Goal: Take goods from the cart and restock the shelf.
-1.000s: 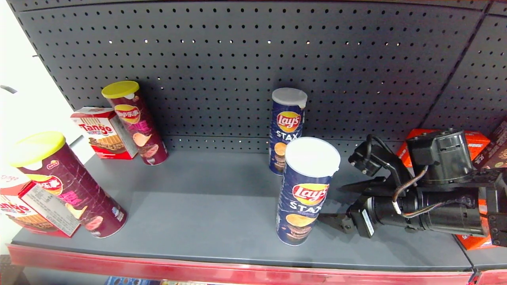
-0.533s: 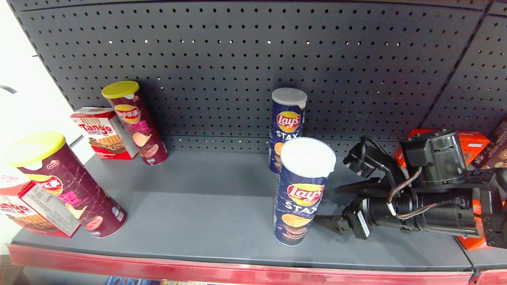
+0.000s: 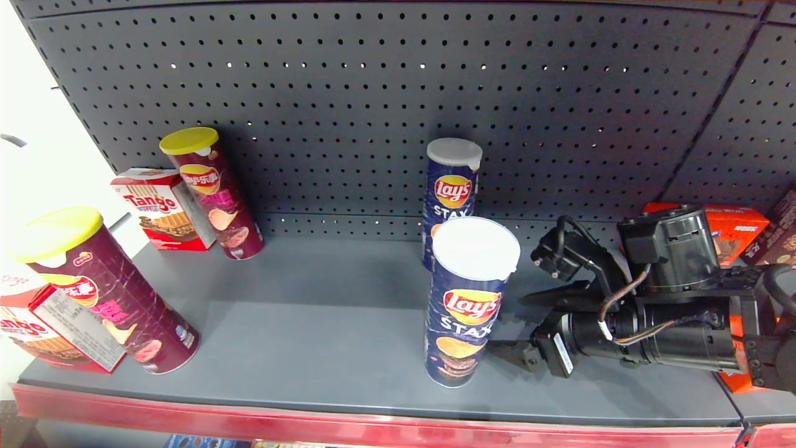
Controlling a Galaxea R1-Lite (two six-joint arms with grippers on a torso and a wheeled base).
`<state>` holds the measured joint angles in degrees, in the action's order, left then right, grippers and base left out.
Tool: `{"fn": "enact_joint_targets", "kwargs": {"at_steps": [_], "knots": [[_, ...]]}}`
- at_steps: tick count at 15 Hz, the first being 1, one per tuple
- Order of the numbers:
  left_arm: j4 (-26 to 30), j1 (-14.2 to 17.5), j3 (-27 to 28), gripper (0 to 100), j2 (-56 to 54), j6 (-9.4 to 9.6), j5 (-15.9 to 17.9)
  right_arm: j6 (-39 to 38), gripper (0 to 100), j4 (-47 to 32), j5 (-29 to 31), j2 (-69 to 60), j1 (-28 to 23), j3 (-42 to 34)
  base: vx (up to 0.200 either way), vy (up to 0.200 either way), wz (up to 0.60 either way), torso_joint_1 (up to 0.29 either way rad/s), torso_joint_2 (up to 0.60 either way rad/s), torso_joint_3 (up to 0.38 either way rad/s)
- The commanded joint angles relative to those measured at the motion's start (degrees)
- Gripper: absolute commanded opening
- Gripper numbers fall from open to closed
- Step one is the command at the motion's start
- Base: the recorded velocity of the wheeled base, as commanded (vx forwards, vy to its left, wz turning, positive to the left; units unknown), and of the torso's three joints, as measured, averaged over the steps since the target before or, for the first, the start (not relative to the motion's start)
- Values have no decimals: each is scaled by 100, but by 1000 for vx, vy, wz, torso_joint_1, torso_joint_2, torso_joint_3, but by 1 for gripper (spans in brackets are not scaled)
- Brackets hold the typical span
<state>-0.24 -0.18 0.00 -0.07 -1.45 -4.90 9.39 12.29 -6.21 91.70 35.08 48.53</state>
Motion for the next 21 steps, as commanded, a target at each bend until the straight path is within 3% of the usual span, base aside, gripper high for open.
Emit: {"fn": "enact_joint_targets", "kwargs": {"at_steps": [1, 11, 15, 17, 21], "knots": [[-2, 1, 0, 100, 7, -4, -2, 2, 100, 2, -4, 15, 16, 16, 0, 0, 0, 0, 0, 0], [-2, 1, 0, 100, 7, -4, -2, -16, 100, 19, 5, -170, -160, 51, 0, 0, 0, 0, 0, 0], [-2, 1, 0, 100, 7, 4, -2, -51, 100, 90, -4, -1242, -1171, 7, 0, 0, 0, 0, 0, 0], [-2, 1, 0, 100, 7, 13, 15, -60, 100, 248, -4, -2147, -2058, -239, 0, 0, 0, 0, 0, 0], [-2, 1, 0, 100, 7, 22, 15, -33, 100, 292, -12, -4309, -3605, -1707, 0, 0, 0, 0, 0, 0]]}}
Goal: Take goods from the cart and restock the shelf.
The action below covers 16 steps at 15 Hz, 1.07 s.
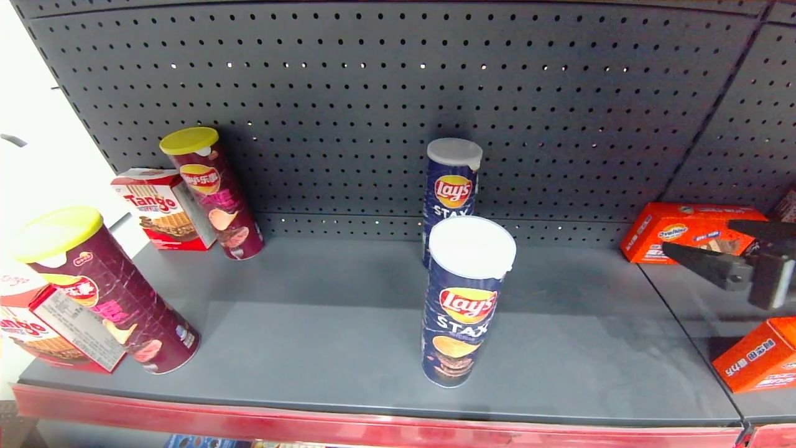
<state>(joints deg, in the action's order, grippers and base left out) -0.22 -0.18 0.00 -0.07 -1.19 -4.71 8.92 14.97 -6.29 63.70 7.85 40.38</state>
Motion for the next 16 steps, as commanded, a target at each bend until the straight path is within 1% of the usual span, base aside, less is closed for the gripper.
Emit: {"fn": "enact_joint_targets", "kwargs": {"at_steps": [1, 4, 5, 8, 9, 10, 11, 12, 13, 14, 15, 16], "knots": [[-4, 1, 0, 100, 7, 5, -4, 4, 100, 41, 23, -2274, -1181, -1506, 0, 0, 0, 0, 0, 0], [-4, 1, 0, 100, 7, -4, 22, 22, 100, -3, 40, -3636, -1690, -2350, 0, 0, 0, 0, 0, 0], [-4, 1, 0, 100, 7, -4, 22, 22, 100, -20, 31, -3812, -1726, -2447, 0, 0, 0, 0, 0, 0], [-4, 1, 0, 100, 7, -12, 14, -40, 100, -486, 207, -5227, -1787, -3422, 0, 0, 0, 0, 0, 0], [-4, 1, 0, 100, 7, -12, 14, -242, 100, -618, 251, -5825, -1769, -3862, 0, 0, 0, 0, 0, 0], [-4, 1, 0, 100, 7, -12, 14, -374, 100, -442, 286, -5842, -1778, -4038, 0, 0, 0, 0, 0, 0], [-4, 1, 0, 100, 7, -12, 14, -435, 100, -513, 374, -5833, -1769, -4038, 0, 0, 0, 0, 0, 0], [-4, 1, 0, 100, 7, -4, 14, -427, 100, -908, 532, -5833, -1778, -4038, 0, 0, 0, 0, 0, 0], [-4, 1, 0, 100, 7, -12, 14, -435, 100, -1189, 866, -5825, -1778, -4038, 0, 0, 0, 0, 0, 0], [-4, 1, 0, 100, 7, -21, 14, -602, 100, -1163, 1051, -5790, -1813, -4038, 0, 0, 0, 0, 0, 0], [-4, 1, 0, 100, 7, -21, 14, -901, 100, -1172, 1112, -5807, -1857, -4038, 0, 0, 0, 0, 0, 0], [-4, 1, 0, 100, 7, -21, 14, -971, 100, -1348, 963, -5833, -1849, -4038, 0, 0, 0, 0, 0, 0]]}}
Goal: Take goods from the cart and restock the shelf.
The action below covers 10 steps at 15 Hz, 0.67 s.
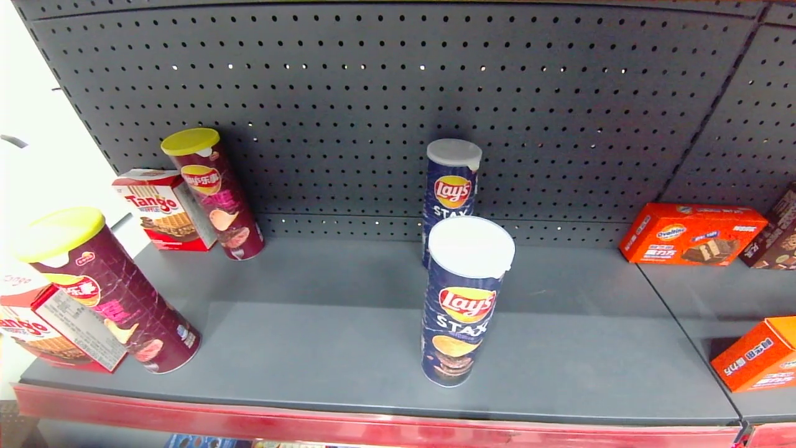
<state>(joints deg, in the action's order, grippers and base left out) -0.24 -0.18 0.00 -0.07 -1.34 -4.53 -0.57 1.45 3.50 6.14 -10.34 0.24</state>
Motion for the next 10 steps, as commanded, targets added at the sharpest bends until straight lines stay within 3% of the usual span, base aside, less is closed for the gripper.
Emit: {"fn": "enact_joint_targets", "kwargs": {"at_steps": [1, 8, 10], "knots": [[-2, 1, 0, 100, 7, 2, -4, 110, 100, -233, -183, -78, -12, -7, 0, 0, 0, 0, 0, 0], [-2, 1, 0, 100, 7, 29, 67, 101, 100, -145, -244, -78, 14, -24, 0, 0, 0, 0, 0, 0], [-2, 1, 0, 100, 7, 20, 49, 84, 100, -154, -253, -96, 779, -16, 0, 0, 0, 0, 0, 0]]}}
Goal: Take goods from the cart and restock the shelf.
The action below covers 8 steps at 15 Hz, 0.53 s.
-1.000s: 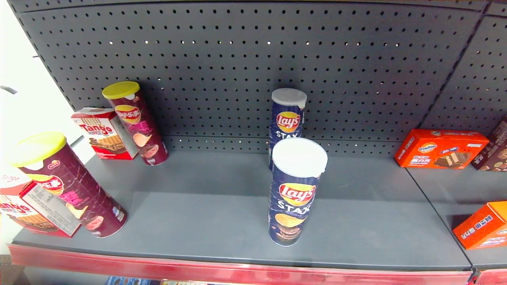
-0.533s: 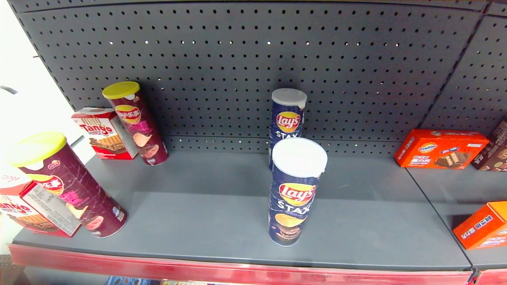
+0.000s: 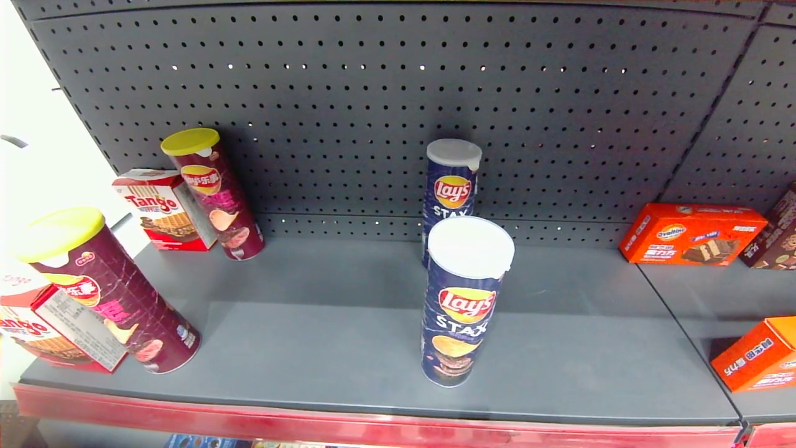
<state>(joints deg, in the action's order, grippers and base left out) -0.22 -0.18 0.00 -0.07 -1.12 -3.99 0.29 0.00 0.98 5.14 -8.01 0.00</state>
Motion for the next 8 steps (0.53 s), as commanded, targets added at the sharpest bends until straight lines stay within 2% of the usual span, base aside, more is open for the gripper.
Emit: {"fn": "enact_joint_targets", "kwargs": {"at_steps": [1, 2, 8], "knots": [[-4, 1, 0, 100, 7, -20, -6, -3, 100, 0, -1, -93, 704, 0, 0, 0, 0, 0, 0, 0], [-4, 1, 0, 100, 7, -28, -14, -12, 100, -26, -1, -514, 792, 9, 0, 0, 0, 0, 0, 0], [-4, 1, 0, 100, 7, -2, -6, -12, 100, 0, -1, -506, 792, 0, 0, 0, 0, 0, 0, 0]]}}
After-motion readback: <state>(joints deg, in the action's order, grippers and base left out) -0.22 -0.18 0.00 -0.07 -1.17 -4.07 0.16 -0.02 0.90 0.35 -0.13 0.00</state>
